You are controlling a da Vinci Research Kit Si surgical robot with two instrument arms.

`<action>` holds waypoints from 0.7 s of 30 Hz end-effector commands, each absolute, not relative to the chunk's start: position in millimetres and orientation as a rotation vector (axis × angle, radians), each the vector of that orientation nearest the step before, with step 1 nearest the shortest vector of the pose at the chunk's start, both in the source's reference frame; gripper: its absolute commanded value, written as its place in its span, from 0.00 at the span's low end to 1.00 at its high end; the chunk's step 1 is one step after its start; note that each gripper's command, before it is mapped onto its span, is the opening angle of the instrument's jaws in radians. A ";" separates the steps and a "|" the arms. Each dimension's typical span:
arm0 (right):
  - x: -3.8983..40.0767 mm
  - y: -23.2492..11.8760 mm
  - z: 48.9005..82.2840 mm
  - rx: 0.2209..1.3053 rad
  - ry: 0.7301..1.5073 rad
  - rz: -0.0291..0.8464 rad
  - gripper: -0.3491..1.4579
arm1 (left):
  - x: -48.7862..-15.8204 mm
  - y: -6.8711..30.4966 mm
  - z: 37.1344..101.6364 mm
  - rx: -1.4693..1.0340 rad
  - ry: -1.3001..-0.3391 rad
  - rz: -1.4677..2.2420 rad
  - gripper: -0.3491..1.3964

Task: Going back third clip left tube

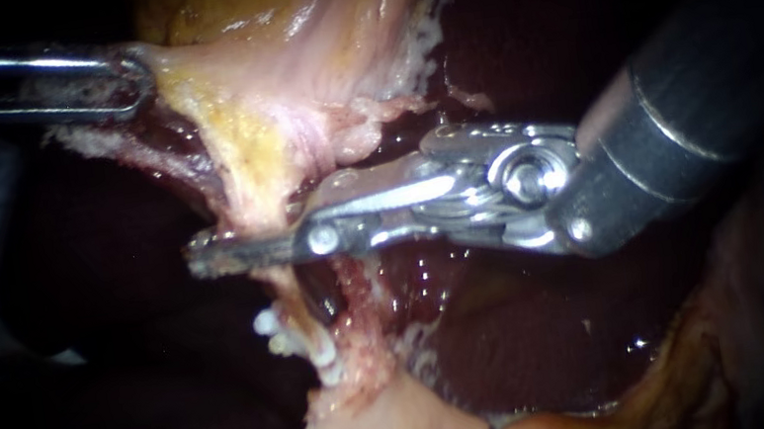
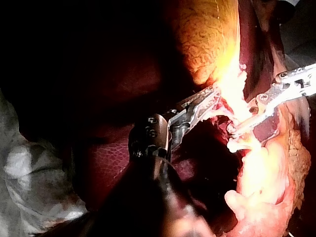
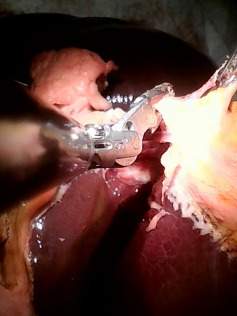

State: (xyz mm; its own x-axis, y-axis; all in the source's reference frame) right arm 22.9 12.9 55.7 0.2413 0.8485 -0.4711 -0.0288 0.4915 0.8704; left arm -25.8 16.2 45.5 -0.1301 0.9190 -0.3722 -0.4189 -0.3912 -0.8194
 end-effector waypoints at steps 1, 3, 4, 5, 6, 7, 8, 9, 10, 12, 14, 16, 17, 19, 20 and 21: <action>22.9 12.9 55.8 0.873 1.179 0.718 0.00 | -25.8 16.2 45.5 -1.109 -0.672 1.708 0.00; 22.9 12.9 55.8 0.873 1.179 0.718 0.00 | -25.8 16.2 45.5 -1.109 -0.672 1.708 0.00; 22.9 12.9 55.8 0.873 1.179 0.718 0.00 | -25.8 16.2 45.5 -1.109 -0.672 1.708 0.00; 22.9 12.9 55.8 0.873 1.179 0.718 0.00 | -25.8 16.2 45.5 -1.109 -0.672 1.708 0.00; 22.9 12.9 55.8 0.873 1.179 0.718 0.00 | -25.8 16.2 45.5 -1.109 -0.672 1.708 0.00; 22.9 12.9 55.8 0.873 1.179 0.718 0.00 | -25.8 16.2 45.5 -1.109 -0.672 1.708 0.00; 22.9 12.9 55.8 0.873 1.179 0.717 0.00 | -25.8 16.2 45.5 -1.109 -0.672 1.708 0.00; 22.9 12.9 55.8 0.870 1.179 0.719 0.00 | -25.8 16.2 45.5 -1.109 -0.672 1.708 0.00; 22.9 12.9 55.8 0.878 1.176 0.712 0.03 | -25.8 16.2 45.5 -1.109 -0.672 1.708 0.00; 23.1 12.9 55.8 0.884 1.200 0.714 0.22 | -25.8 16.2 45.5 -1.109 -0.672 1.708 0.00; 23.5 13.0 56.1 0.883 1.224 0.721 0.39 | -25.8 16.2 45.5 -1.109 -0.671 1.708 0.00; 23.8 12.9 56.4 0.881 1.227 0.722 0.42 | -25.8 16.2 45.5 -1.109 -0.671 1.708 0.00; 23.9 12.8 56.8 0.879 1.227 0.721 0.43 | -25.8 16.2 45.5 -1.109 -0.671 1.708 0.00; 23.9 12.6 57.3 0.876 1.227 0.719 0.44 | -25.8 16.2 45.5 -1.109 -0.671 1.708 0.00; 23.9 12.4 57.7 0.874 1.227 0.718 0.44 | -25.8 16.2 45.5 -1.109 -0.671 1.708 0.00; 23.9 12.4 58.0 0.869 1.228 0.712 0.44 | -25.8 16.2 45.5 -1.109 -0.671 1.708 0.00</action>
State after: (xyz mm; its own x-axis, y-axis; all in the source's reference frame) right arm 23.9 12.3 58.2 0.2043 0.8473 -0.4903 -0.0064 0.5020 0.8649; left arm -25.8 16.2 45.5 -0.1294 0.9190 -0.3724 -0.4192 -0.3910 -0.8194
